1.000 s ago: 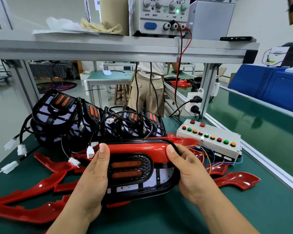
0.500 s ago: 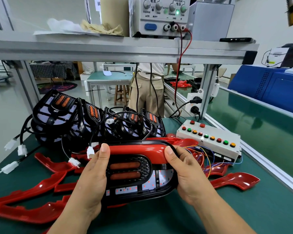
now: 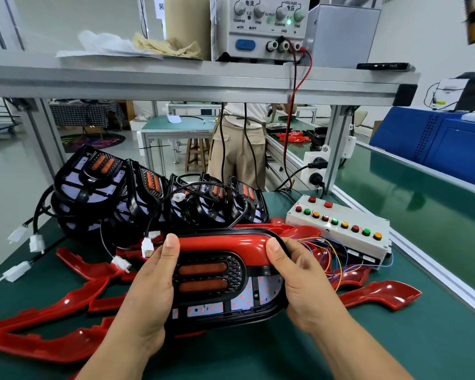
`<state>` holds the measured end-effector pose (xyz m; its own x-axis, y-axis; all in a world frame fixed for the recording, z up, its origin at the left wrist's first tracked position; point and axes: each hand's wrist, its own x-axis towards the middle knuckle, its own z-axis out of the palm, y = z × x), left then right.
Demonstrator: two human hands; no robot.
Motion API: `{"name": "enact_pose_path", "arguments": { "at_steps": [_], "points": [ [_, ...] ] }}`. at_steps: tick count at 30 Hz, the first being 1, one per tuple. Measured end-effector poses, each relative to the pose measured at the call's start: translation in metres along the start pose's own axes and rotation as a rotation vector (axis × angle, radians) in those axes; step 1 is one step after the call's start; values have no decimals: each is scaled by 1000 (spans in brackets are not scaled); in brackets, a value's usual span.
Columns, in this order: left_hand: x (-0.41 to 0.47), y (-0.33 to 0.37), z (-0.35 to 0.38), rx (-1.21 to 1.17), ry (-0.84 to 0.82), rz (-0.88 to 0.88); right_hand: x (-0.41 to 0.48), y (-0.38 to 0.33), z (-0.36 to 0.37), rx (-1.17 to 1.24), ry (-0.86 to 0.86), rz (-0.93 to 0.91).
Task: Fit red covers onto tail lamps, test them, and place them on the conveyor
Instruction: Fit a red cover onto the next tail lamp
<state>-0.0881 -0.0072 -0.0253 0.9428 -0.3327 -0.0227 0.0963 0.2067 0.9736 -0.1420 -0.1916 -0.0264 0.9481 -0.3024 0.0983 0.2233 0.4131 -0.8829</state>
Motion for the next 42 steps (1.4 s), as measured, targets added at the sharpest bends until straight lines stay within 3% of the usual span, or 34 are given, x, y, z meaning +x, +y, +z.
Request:
{"name": "enact_pose_path", "arguments": {
  "at_steps": [20, 28, 33, 42],
  "points": [
    [-5, 2, -2, 105, -73, 72, 2, -3, -6, -75, 0, 25],
    [-6, 5, -2, -96, -119, 77, -1, -2, -4, -110, -14, -40],
    [-5, 6, 1, -99, -66, 163, -2, 0, -4, -105, -52, -14],
    [-4, 3, 2, -112, -26, 157, -3, 1, -2, -24, -83, 3]
  ]
}}
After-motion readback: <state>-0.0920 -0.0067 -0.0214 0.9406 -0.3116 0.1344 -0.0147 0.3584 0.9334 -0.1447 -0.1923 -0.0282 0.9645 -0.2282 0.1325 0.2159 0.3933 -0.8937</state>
